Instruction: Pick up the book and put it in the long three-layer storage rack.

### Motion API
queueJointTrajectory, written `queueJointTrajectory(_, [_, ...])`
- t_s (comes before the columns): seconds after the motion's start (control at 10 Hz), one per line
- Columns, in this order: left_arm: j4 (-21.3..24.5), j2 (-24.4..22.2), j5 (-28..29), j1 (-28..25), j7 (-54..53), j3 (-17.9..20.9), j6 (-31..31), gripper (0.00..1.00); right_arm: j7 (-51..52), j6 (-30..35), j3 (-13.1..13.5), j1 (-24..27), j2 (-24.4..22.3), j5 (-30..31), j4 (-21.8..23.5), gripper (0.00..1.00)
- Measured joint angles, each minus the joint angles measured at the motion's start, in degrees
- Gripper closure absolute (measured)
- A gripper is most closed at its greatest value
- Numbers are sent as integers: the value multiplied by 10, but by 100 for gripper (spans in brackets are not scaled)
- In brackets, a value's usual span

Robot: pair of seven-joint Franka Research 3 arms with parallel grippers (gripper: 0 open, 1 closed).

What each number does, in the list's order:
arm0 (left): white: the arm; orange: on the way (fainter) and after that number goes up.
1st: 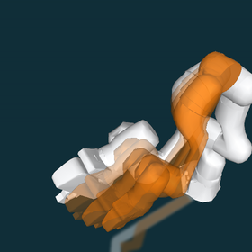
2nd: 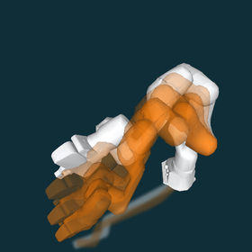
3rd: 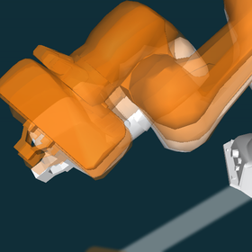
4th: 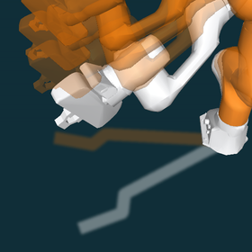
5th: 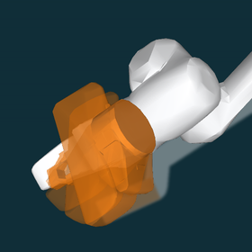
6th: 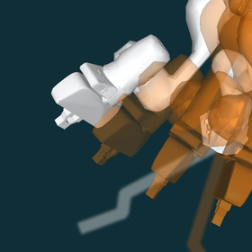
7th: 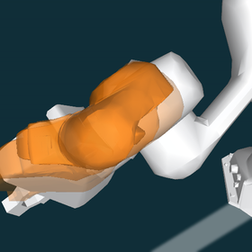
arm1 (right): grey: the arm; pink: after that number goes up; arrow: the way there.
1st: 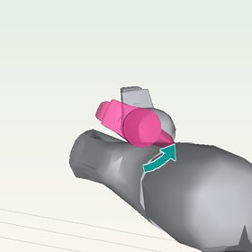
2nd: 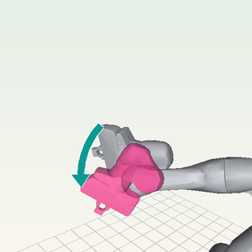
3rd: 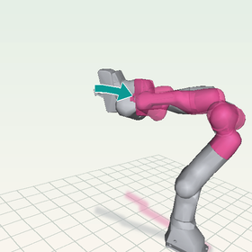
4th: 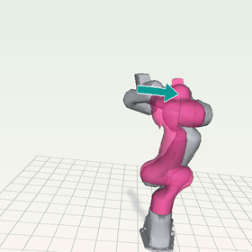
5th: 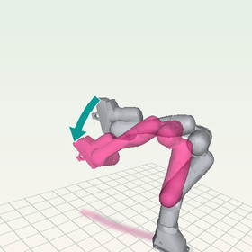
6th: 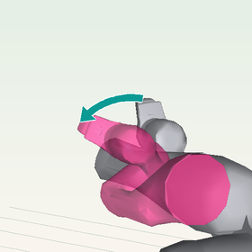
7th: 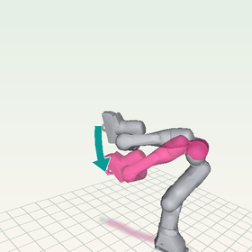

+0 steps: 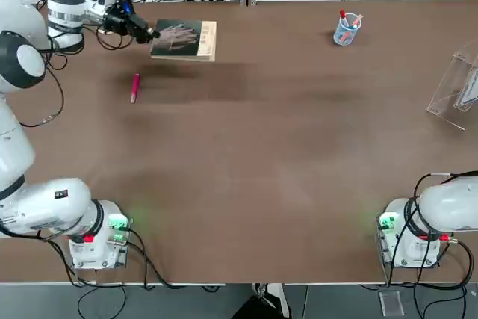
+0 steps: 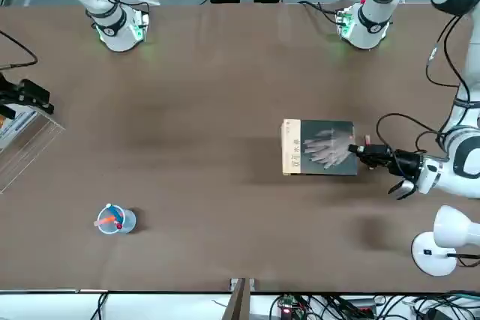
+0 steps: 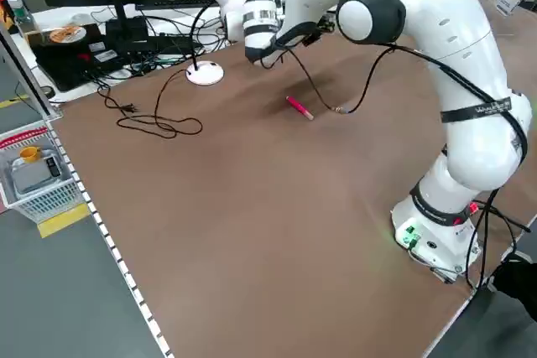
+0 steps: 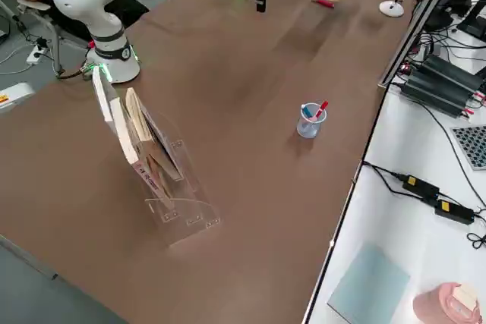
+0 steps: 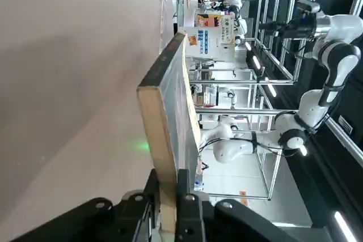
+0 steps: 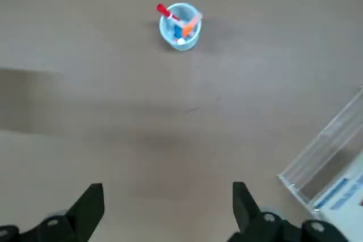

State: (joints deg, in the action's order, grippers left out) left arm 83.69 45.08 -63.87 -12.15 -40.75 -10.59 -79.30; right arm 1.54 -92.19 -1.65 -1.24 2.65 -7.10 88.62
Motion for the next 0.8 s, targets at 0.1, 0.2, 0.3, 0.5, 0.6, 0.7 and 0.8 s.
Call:
queueJointTrajectory(0.1, [-5, 0, -10, 9, 9, -3, -7, 100, 0, 0, 0, 5, 0, -17, 7, 0])
queueJointTrajectory(0.2, [-8, 0, -19, 16, 17, -10, -21, 100, 0, 1, 0, 10, 0, -38, 16, 0])
queueJointTrajectory(0.3, [-10, 0, -25, 19, 25, -22, -39, 100, 0, 1, 0, 16, 0, -63, 25, 0])
queueJointTrajectory(0.5, [-12, -1, -27, 20, 37, -51, -74, 100, 0, 7, 0, 32, 0, -117, 44, 0])
queueJointTrajectory(0.6, [-12, -1, -28, 20, 44, -64, -90, 100, 0, 13, 0, 40, 0, -144, 51, 0])
queueJointTrajectory(0.7, [-13, -2, -28, 20, 48, -77, -106, 100, 1, 20, 0, 48, 0, -171, 59, 0])
queueJointTrajectory(0.8, [-13, -3, -28, 20, 49, -89, -123, 100, 3, 24, 0, 55, 0, -197, 70, 0])
